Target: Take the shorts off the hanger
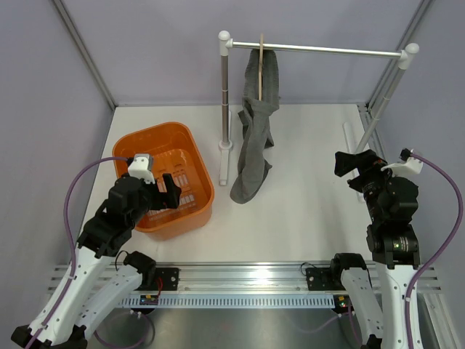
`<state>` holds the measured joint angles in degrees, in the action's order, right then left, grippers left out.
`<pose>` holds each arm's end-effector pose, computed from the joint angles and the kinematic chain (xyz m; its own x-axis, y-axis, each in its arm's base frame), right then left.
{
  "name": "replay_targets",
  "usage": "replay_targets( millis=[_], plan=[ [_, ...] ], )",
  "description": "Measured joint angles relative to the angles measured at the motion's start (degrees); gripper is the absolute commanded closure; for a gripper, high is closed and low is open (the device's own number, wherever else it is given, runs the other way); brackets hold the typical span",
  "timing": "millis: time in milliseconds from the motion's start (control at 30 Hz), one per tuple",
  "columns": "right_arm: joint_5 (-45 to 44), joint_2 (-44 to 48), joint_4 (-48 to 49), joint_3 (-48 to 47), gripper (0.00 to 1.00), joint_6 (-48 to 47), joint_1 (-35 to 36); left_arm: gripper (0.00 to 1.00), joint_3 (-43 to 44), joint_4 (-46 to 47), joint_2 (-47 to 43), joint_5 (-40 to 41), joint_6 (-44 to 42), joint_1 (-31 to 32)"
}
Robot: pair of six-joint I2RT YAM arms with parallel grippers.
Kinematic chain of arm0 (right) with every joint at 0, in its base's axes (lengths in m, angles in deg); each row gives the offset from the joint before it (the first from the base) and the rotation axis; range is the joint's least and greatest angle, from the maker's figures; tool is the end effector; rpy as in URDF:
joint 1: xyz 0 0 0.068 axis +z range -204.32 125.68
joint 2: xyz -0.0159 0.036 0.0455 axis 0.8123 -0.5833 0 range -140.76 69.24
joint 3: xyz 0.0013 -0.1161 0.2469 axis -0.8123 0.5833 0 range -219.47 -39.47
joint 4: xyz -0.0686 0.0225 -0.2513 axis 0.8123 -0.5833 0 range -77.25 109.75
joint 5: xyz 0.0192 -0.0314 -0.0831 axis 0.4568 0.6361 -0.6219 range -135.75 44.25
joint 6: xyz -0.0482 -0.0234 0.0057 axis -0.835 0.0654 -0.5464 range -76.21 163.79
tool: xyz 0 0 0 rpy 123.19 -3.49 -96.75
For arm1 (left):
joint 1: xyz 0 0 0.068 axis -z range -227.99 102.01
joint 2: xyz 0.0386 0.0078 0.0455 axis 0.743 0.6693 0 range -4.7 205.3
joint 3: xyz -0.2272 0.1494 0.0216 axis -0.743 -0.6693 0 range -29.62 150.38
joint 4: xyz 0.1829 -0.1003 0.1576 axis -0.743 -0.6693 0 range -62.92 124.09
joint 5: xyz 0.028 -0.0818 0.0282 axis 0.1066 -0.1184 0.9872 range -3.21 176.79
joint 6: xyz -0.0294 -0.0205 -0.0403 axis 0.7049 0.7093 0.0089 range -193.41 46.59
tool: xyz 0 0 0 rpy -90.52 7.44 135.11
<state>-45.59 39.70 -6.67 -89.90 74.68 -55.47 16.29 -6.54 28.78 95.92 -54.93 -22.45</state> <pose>0.1068 -0.0020 0.3766 -0.0739 0.5151 -0.8539 0.0642 0.8570 0.5113 0.1129 -0.0477 0.3188 -0.4993 -0.1082 -0.8597 0.1489 0.9667 -0.2081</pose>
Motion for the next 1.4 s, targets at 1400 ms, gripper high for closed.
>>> replay_targets(
  millis=[1400],
  plan=[
    [-12.0,-64.8,1.6,-63.4,0.04,-15.8,31.1,0.01,0.0,0.0,-1.6,-2.0,-0.1,0.0]
  ],
)
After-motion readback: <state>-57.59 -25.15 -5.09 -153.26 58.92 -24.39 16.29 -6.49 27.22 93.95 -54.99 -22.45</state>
